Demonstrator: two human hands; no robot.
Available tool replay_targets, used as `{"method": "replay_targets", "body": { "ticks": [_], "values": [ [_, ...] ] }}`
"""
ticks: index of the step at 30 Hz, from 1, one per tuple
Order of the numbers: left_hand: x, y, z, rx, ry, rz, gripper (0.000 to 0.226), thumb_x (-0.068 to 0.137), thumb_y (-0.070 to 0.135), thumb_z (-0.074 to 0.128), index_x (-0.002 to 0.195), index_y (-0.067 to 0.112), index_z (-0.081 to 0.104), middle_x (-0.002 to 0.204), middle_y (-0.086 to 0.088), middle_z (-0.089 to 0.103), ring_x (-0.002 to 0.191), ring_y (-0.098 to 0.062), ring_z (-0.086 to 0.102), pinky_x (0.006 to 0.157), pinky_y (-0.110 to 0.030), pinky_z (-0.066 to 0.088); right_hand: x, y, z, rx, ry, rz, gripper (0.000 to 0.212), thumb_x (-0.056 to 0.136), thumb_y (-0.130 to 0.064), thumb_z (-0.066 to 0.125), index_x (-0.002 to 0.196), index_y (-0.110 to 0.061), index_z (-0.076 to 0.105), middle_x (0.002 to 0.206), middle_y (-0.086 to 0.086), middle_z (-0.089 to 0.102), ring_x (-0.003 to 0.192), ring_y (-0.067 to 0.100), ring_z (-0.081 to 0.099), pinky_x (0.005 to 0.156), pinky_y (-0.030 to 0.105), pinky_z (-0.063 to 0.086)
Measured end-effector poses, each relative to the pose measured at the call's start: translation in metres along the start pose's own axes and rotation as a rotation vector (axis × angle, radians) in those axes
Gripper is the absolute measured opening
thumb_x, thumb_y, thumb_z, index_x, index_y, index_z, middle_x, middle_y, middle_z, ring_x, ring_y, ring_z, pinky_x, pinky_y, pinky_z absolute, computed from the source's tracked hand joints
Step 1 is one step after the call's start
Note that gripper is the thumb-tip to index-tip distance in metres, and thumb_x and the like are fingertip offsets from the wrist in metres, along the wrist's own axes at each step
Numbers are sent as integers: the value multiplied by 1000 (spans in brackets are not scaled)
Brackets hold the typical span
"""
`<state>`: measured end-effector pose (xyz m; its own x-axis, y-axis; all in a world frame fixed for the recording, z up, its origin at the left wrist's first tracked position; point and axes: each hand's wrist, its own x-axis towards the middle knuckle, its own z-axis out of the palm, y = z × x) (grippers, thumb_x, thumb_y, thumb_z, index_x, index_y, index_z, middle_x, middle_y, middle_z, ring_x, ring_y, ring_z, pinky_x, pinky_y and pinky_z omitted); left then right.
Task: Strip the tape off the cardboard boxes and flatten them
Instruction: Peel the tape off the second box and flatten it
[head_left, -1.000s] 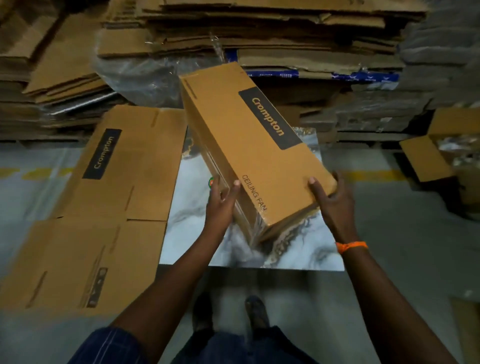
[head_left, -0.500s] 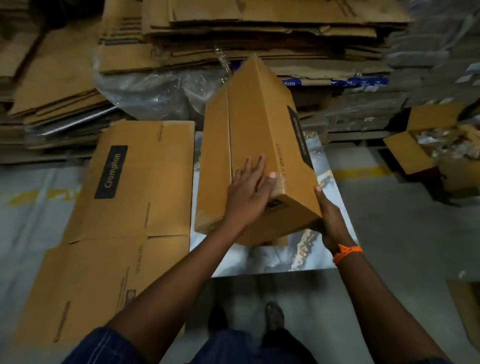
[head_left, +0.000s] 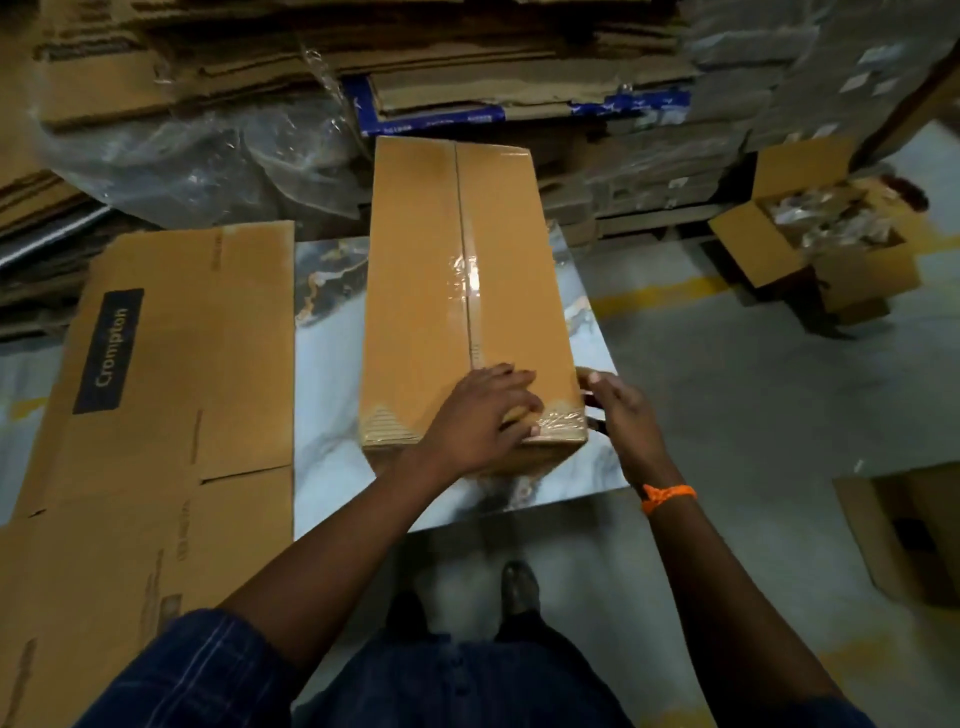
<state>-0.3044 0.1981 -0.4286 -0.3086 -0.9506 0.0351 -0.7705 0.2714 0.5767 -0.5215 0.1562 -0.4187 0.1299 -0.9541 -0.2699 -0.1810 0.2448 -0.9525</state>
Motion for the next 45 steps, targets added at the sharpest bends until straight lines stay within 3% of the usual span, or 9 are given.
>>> {"method": "replay_targets", "body": {
  "ticks": [3, 6, 8, 15, 18, 23, 27, 36, 45],
  "values": [
    [18, 11, 11, 24, 20, 21, 29, 94, 41, 61, 122, 37, 67, 157, 5, 45, 150, -21, 32, 119, -56, 24, -3, 8, -28, -92, -206, 62, 28, 100, -14, 60, 127, -16, 66, 115, 10, 72, 106, 27, 69, 87, 36, 60],
    [27, 17, 11, 106, -142, 58, 64, 86, 76, 47, 144, 50, 47, 168, 5, 21, 157, -19, 10, 125, -51, 1, -4, 18, -36, -100, -352, 65, 34, 98, -3, 60, 132, -10, 64, 123, 12, 69, 107, 27, 69, 89, 40, 60],
    [32, 17, 10, 209, -234, 98, 81, 78, 85, 49, 151, 52, 34, 171, 4, 5, 157, -18, -3, 122, -49, -8, -5, 21, -37, -39, -352, 66, 31, 95, 1, 62, 126, -4, 66, 118, 15, 70, 98, 25, 70, 87, 39, 59],
    [27, 5, 22, 221, -88, 112, 100, 81, 59, 72, 161, 22, 23, 170, -1, 14, 157, -19, 8, 126, -49, 6, 1, 22, -35, 120, -315, 146, 24, 94, -8, 68, 117, -1, 69, 91, 8, 72, 86, 17, 68, 88, 38, 60],
    [28, 6, 24, 210, -55, 94, 106, 78, 57, 72, 161, 16, 21, 170, -3, 15, 157, -18, 10, 127, -47, 6, 6, 20, -27, 162, -289, 115, 30, 93, -10, 71, 122, -7, 69, 108, 13, 73, 101, 23, 71, 90, 37, 59],
    [27, 9, 28, 184, -31, 78, 106, 77, 58, 71, 161, 14, 23, 169, -4, 16, 157, -19, 10, 127, -49, 4, 10, 22, -26, 158, -211, 88, 19, 88, -6, 74, 101, 7, 70, 89, 26, 70, 82, 26, 67, 83, 37, 59],
    [29, 13, 32, 159, -5, 60, 106, 77, 58, 70, 160, 14, 23, 169, -4, 18, 157, -21, 10, 126, -49, 2, 16, 20, -25, 247, -277, 217, 29, 97, -12, 65, 112, 13, 64, 100, 23, 71, 92, 28, 70, 89, 40, 58],
    [44, 38, 40, 80, 46, -32, 100, 81, 45, 76, 159, 10, 24, 167, -10, 21, 156, -26, 11, 125, -55, -2, 13, 22, -44, 244, -235, 220, 13, 93, -6, 67, 104, 1, 68, 83, 10, 64, 75, 14, 63, 76, 27, 58],
    [59, 39, 48, 52, 58, -45, 99, 80, 44, 78, 157, 8, 29, 167, -11, 20, 156, -26, 11, 124, -54, 0, 32, 10, -48, 287, -300, 369, 16, 92, -18, 68, 90, -3, 65, 79, 11, 56, 71, 15, 56, 63, 21, 54]
  ]
}}
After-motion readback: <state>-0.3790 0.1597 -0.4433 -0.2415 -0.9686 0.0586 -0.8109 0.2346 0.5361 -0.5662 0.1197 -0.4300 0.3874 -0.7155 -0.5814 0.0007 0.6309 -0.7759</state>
